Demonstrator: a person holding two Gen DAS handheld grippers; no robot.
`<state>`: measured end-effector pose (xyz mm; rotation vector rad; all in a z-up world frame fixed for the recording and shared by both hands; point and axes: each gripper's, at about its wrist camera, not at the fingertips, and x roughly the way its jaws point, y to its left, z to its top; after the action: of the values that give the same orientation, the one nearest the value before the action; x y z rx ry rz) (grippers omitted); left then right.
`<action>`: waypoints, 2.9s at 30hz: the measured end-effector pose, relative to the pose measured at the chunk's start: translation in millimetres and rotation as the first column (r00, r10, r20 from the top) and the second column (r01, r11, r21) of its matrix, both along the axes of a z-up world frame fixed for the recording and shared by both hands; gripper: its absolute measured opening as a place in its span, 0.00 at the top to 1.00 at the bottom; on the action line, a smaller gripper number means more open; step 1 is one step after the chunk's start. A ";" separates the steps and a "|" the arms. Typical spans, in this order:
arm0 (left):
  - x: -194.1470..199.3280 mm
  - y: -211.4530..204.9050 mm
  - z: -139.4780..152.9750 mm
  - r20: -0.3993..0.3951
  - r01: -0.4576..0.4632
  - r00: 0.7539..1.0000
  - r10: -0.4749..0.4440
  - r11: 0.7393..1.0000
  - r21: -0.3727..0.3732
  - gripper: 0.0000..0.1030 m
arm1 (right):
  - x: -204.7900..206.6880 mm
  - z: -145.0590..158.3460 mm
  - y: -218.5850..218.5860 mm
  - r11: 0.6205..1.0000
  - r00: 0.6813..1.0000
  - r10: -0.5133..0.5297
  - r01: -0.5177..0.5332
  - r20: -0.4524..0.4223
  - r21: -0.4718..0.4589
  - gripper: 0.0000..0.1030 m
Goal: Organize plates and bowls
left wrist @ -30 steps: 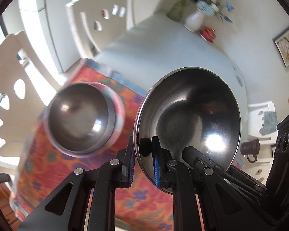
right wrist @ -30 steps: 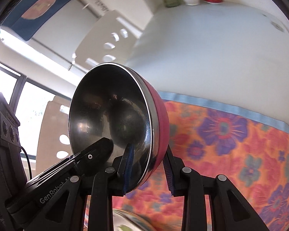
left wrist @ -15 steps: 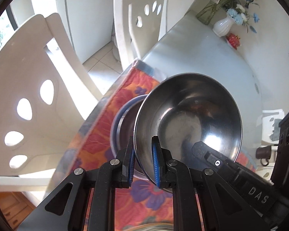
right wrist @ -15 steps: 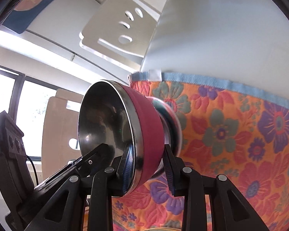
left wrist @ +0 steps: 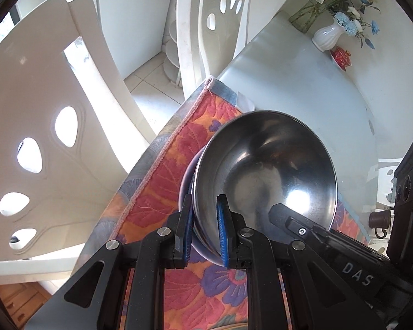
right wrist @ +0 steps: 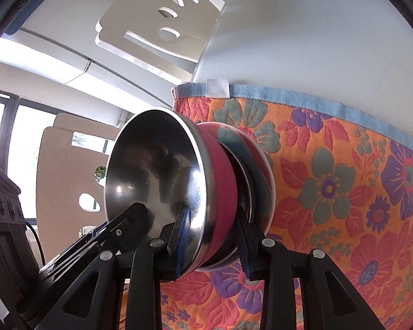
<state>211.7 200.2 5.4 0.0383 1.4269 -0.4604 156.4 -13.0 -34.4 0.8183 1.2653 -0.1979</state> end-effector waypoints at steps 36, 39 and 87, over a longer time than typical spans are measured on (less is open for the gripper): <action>-25.2 17.8 20.1 0.044 -0.017 0.999 0.016 1.000 0.015 0.86 | -36.7 29.4 -1.9 1.000 1.000 0.016 -0.016 0.024 -0.020 0.64; -35.5 23.3 22.3 0.057 -0.009 0.998 0.008 1.000 0.029 0.85 | -47.1 33.7 -1.5 0.998 0.998 0.043 -0.042 0.036 -0.035 0.64; -179.7 66.3 20.2 0.148 -0.432 0.901 0.408 0.873 0.226 0.14 | -135.8 -88.7 6.0 0.717 0.786 0.587 -0.394 0.195 -0.575 0.00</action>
<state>32.0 266.5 25.6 -0.0444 1.3439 0.0873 20.6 -7.0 -123.1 0.0186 0.9632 0.0687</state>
